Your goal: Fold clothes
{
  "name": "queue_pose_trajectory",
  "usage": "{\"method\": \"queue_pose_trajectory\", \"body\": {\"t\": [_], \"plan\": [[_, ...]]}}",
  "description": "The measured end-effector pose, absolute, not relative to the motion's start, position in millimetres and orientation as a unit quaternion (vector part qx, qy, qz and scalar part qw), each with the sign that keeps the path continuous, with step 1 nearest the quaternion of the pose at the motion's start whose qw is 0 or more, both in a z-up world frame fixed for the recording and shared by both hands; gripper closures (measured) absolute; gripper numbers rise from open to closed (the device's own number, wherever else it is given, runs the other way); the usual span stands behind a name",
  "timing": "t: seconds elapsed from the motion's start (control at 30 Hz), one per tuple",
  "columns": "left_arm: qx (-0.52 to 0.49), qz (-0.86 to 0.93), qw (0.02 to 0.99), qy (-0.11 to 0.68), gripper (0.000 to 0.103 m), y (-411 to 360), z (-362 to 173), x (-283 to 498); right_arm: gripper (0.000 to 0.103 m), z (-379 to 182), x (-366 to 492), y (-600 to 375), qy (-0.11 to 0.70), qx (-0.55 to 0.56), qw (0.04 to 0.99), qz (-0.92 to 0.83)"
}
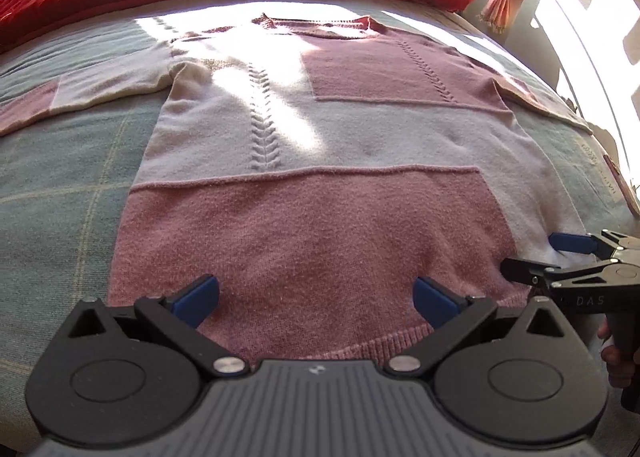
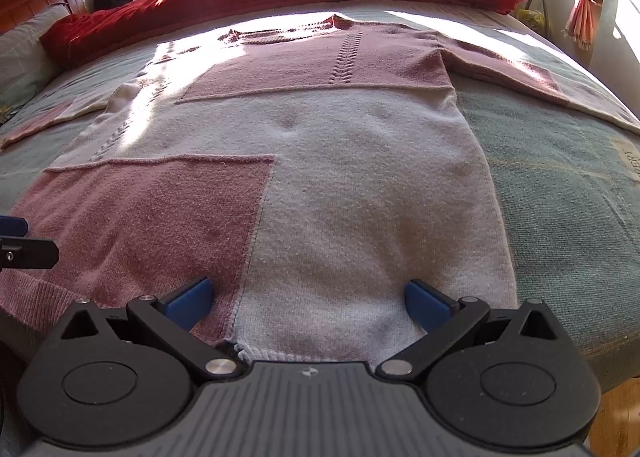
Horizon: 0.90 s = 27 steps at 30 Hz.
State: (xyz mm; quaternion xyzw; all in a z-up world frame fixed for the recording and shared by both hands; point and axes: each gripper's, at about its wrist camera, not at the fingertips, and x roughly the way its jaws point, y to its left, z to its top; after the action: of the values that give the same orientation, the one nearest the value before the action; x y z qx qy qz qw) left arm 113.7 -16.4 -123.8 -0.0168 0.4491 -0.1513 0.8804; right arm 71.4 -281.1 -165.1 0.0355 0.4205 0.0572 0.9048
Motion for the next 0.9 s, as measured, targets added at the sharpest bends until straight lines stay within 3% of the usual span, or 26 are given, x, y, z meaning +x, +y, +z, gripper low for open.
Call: {"method": "queue_pose_trajectory", "body": {"t": [0.23,0.37,0.7,0.9], "plan": [[-0.052,-0.132,0.877,0.46,0.001,-17,-128,168,0.0,-150,71,-275,0.411,0.03,0.909,0.06],[-0.068,-0.112,0.867,0.481,0.001,-10,-152,176,0.0,-139,73,-272,0.386,0.048,0.918,0.08],[-0.082,-0.111,0.866,0.48,0.001,-5,-152,177,0.0,-145,104,-225,0.39,0.088,0.894,0.202],[-0.103,-0.114,0.865,0.479,0.001,1,-152,178,0.0,-154,89,-253,0.395,0.095,0.892,0.198]]}}
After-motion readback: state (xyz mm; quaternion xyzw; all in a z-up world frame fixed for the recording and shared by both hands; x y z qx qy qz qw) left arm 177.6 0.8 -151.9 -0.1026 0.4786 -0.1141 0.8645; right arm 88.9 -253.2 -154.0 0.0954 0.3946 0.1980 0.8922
